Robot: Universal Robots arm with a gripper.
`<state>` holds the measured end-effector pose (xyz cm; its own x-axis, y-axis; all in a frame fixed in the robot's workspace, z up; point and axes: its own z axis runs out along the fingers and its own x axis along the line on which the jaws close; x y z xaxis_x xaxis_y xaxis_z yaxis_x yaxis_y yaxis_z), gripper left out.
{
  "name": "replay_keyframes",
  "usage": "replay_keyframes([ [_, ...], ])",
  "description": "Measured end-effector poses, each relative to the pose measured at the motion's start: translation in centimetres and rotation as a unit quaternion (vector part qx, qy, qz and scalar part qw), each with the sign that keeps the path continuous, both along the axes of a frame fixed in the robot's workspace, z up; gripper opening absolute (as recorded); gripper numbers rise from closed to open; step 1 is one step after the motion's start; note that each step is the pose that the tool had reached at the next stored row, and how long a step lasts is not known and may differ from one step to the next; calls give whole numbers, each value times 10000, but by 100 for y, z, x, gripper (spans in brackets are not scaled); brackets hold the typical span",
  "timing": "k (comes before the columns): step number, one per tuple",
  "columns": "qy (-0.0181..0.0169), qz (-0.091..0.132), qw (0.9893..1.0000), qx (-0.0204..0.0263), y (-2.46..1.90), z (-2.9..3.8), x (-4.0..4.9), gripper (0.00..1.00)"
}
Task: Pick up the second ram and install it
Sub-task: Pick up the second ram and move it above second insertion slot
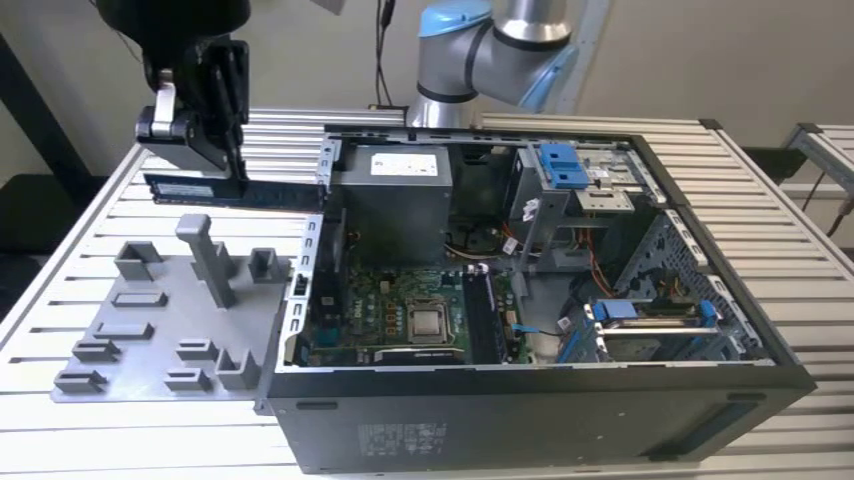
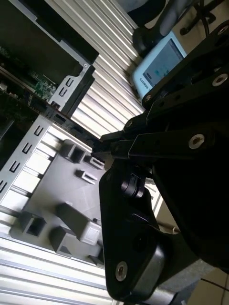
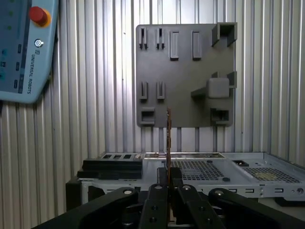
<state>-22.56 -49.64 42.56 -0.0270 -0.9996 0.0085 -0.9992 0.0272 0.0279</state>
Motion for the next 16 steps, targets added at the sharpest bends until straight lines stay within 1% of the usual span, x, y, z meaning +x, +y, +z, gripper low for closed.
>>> replay_keyframes([
  [16, 31, 0, 10000, 0, 0, 0, 298, 14],
])
